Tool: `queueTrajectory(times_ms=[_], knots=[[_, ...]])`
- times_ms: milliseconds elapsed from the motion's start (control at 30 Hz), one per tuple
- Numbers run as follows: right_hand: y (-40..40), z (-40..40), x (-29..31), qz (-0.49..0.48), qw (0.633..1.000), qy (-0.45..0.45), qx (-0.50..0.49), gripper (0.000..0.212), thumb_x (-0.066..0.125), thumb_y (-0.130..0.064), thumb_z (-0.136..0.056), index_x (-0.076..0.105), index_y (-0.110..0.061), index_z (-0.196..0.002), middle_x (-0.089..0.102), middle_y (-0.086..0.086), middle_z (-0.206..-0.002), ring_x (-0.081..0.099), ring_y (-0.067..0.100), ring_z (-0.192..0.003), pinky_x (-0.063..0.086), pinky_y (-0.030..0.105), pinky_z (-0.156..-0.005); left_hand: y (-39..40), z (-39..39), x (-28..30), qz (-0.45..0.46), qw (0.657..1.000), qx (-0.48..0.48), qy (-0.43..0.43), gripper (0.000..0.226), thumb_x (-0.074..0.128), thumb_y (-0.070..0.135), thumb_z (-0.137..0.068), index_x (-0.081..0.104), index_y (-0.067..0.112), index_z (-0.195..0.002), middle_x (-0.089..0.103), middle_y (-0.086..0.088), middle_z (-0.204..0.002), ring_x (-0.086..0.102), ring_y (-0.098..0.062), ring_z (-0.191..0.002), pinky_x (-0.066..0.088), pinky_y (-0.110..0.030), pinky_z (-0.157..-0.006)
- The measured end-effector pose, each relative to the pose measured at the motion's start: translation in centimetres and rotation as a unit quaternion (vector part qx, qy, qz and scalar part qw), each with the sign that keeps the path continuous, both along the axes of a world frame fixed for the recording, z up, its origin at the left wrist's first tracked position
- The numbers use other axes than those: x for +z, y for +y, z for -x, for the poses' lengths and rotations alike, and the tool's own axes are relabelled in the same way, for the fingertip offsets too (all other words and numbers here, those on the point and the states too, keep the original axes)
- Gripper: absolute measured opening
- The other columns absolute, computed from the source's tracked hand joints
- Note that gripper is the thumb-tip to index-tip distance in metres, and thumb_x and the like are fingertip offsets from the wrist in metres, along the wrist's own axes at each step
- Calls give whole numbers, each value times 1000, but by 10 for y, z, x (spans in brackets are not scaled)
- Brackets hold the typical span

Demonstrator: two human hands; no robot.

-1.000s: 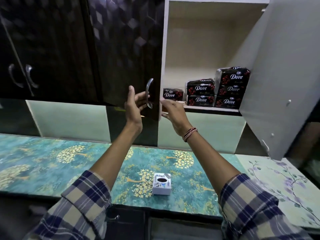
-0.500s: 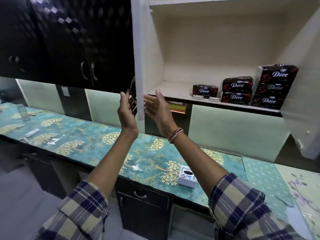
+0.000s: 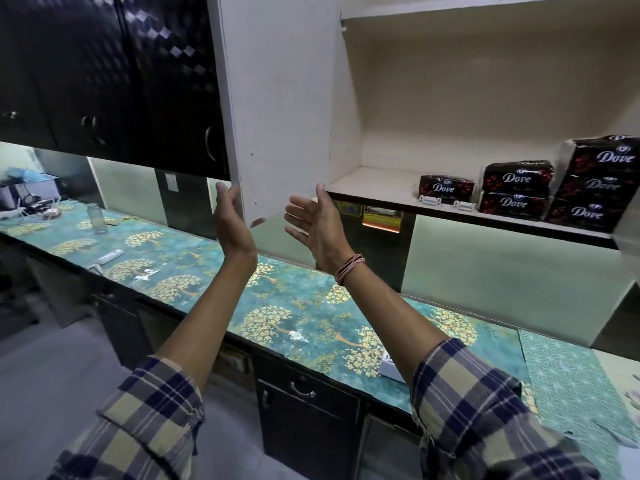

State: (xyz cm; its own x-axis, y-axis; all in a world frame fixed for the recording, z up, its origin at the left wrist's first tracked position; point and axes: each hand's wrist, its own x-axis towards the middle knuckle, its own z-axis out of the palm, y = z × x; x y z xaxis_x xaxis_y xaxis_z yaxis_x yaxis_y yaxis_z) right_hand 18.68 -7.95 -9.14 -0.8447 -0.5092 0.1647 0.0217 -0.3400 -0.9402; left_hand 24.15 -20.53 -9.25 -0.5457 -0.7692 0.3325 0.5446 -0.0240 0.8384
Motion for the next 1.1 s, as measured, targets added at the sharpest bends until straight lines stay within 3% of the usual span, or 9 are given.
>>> queueTrajectory(times_ms=[67, 200, 300, 467, 567, 633, 733, 833, 1100], knots=[[13, 9, 0, 1, 1000, -3, -10, 75, 31, -63, -103, 60, -4, -139, 59, 18, -143, 57, 33, -132, 46, 51, -112, 9, 10, -4, -22, 999, 31, 5, 64, 40, 67, -96, 65, 23, -134, 65, 4, -137, 61, -11, -124, 54, -45, -102], [46, 34, 2, -3, 999, -6, -52, 75, 33, -64, -102, 63, -3, -136, 65, 19, -136, 62, 32, -125, 51, 48, -107, 58, 34, -5, 70, 986, 143, 57, 47, 48, 39, -100, 67, 11, -132, 51, -5, -150, 48, -19, -139, 44, -43, -113], [78, 65, 9, -22, 993, 4, -112, 73, 32, -61, -103, 64, -2, -132, 68, 20, -129, 65, 34, -120, 53, 48, -105, 93, 71, -3, 132, 987, 52, 72, 37, 46, 32, -102, 69, 13, -124, 62, -10, -137, 57, -19, -130, 45, -44, -111], [141, 128, 26, -72, 958, 26, -276, 61, 33, -51, -106, 68, -2, -112, 71, 22, -117, 68, 37, -112, 53, 51, -101, 137, 148, 6, 108, 983, -145, 19, 54, 41, 54, -99, 69, 17, -126, 68, -3, -132, 62, -14, -123, 49, -47, -108], [175, 159, 45, -129, 917, 56, -373, 56, 37, -49, -105, 70, -5, -98, 73, 18, -97, 68, 29, -89, 55, 46, -92, 157, 195, 19, 101, 967, -232, 3, 58, 38, 50, -103, 65, 8, -133, 66, -9, -135, 62, -18, -123, 51, -46, -105], [189, 177, 60, -170, 885, 82, -425, 55, 39, -49, -101, 69, -6, -87, 66, 11, -85, 62, 28, -81, 54, 53, -88, 165, 223, 30, 97, 956, -276, -3, 57, 38, 52, -102, 67, 10, -128, 68, -7, -131, 63, -18, -120, 53, -45, -101], [199, 206, 82, -223, 834, 133, -486, 68, 39, -48, -95, 65, 15, -97, 58, 9, -81, 53, 24, -78, 52, 56, -84, 171, 265, 44, 72, 946, -315, -6, 58, 39, 53, -103, 69, 8, -125, 69, -7, -128, 64, -19, -118, 54, -42, -96], [204, 230, 98, -312, 785, 157, -511, 51, 39, -38, -101, 58, 1, -73, 58, 7, -77, 50, 23, -74, 38, 37, -62, 174, 303, 53, 58, 938, -341, -23, 60, 38, 54, -103, 69, 7, -124, 70, -8, -125, 65, -20, -116, 54, -41, -94], [195, 278, 84, -498, 725, 159, -448, 33, 36, -28, -103, 52, -4, -86, 62, 21, -98, 56, 31, -85, 35, 32, -71, 170, 360, 46, 26, 933, -354, -57, 63, 40, 60, -99, 72, 10, -119, 72, -7, -119, 67, -20, -111, 55, -42, -89]])
